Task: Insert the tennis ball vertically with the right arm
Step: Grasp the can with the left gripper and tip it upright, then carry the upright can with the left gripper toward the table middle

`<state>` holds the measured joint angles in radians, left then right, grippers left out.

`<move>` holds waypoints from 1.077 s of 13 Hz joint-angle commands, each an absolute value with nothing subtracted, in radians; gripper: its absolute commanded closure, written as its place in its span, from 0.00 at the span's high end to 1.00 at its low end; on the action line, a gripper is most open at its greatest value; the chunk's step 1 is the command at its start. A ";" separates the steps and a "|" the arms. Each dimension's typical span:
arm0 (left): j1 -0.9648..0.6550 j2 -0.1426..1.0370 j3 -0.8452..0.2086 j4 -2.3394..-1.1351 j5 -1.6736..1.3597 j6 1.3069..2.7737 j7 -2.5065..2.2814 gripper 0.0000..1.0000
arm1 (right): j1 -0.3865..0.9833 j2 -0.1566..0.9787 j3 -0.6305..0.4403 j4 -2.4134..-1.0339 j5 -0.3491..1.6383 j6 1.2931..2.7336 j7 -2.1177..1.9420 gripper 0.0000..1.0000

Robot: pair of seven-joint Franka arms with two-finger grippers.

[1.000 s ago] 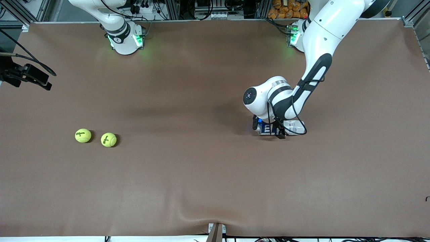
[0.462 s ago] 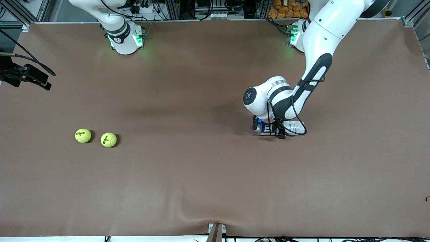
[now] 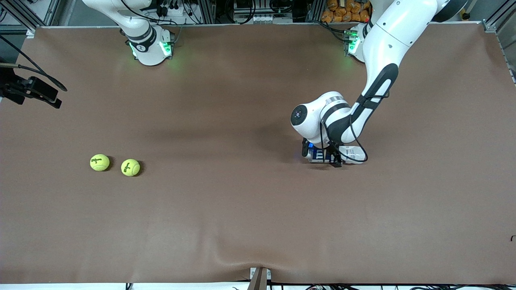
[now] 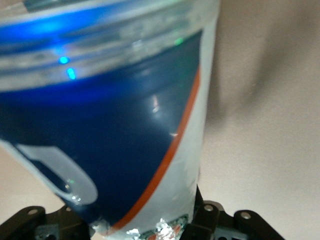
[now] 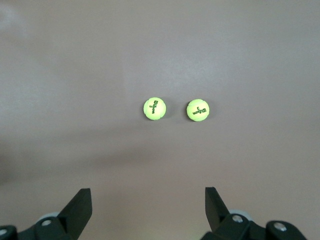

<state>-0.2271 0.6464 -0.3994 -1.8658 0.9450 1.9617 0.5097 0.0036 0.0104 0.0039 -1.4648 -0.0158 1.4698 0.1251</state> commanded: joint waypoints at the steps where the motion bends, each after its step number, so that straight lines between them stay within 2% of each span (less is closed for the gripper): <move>1: -0.236 0.657 -0.399 -1.829 0.950 1.959 0.497 0.64 | -0.014 0.021 0.014 -1.453 -0.003 1.462 0.123 1.00; 7: -0.236 0.641 -0.419 -1.743 0.839 1.950 0.526 0.65 | -0.015 0.025 0.014 -1.453 -0.005 1.462 0.120 1.00; 14: -0.277 0.647 -0.466 -1.556 0.563 1.962 0.511 0.64 | -0.014 0.049 0.015 -1.445 -0.017 1.462 0.120 1.00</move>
<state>-0.2452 0.6429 -0.4686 -1.6172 0.6242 1.9652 0.5144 0.0024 0.0432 0.0035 -1.4649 -0.0170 1.4701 0.1250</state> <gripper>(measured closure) 0.352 0.000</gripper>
